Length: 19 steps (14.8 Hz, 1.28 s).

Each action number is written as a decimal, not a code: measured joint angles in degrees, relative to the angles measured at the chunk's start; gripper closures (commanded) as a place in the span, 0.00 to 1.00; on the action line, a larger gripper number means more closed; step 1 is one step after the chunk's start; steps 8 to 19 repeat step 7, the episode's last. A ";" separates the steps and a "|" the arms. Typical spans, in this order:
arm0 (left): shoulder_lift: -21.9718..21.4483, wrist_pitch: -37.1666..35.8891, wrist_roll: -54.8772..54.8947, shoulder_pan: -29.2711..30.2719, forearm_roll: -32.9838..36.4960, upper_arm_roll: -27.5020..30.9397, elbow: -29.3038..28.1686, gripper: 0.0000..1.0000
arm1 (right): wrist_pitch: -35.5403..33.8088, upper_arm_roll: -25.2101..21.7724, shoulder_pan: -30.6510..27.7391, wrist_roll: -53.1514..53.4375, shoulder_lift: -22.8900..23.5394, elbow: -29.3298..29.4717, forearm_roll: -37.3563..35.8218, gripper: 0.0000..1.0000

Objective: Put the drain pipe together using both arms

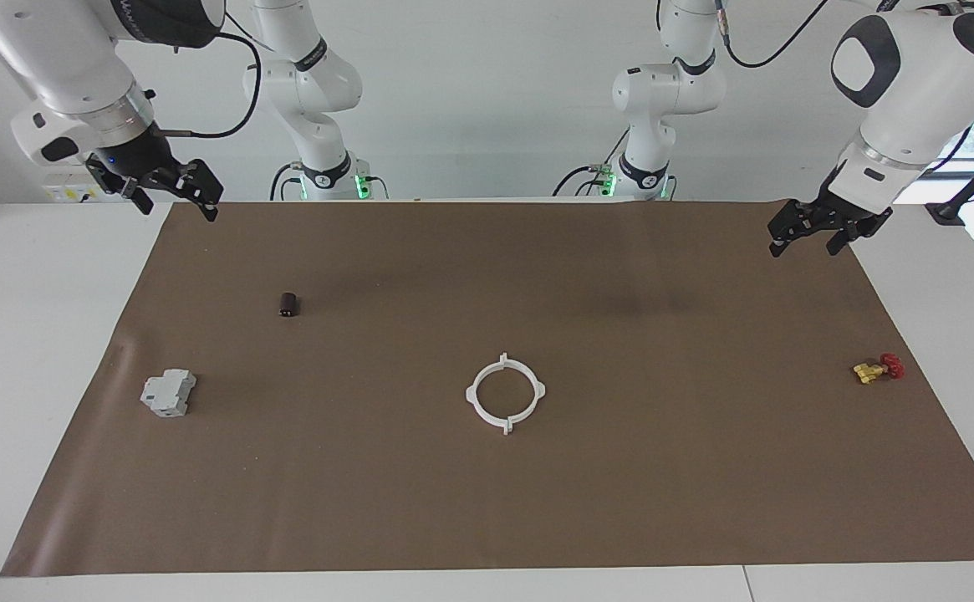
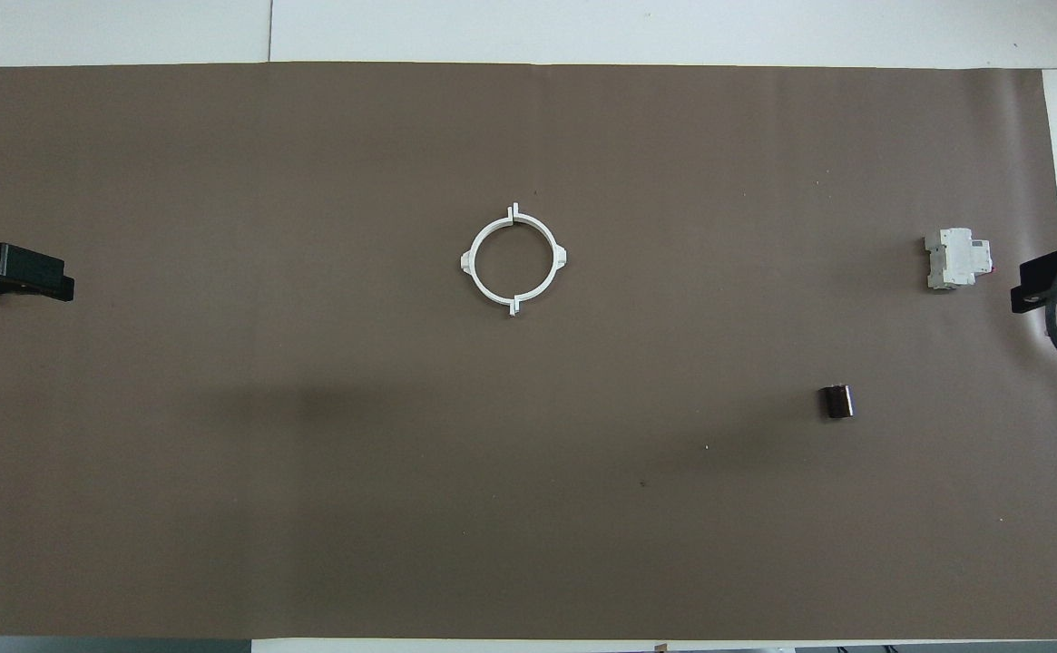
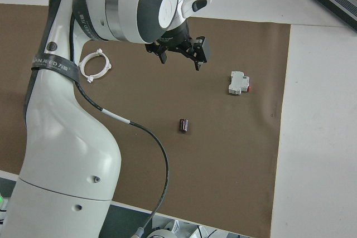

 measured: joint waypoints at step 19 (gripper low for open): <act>-0.63 -0.47 -0.02 0.00 0.00 0.00 0.00 0.00 | 0.00 0.00 0.00 0.00 0.00 0.00 0.00 0.00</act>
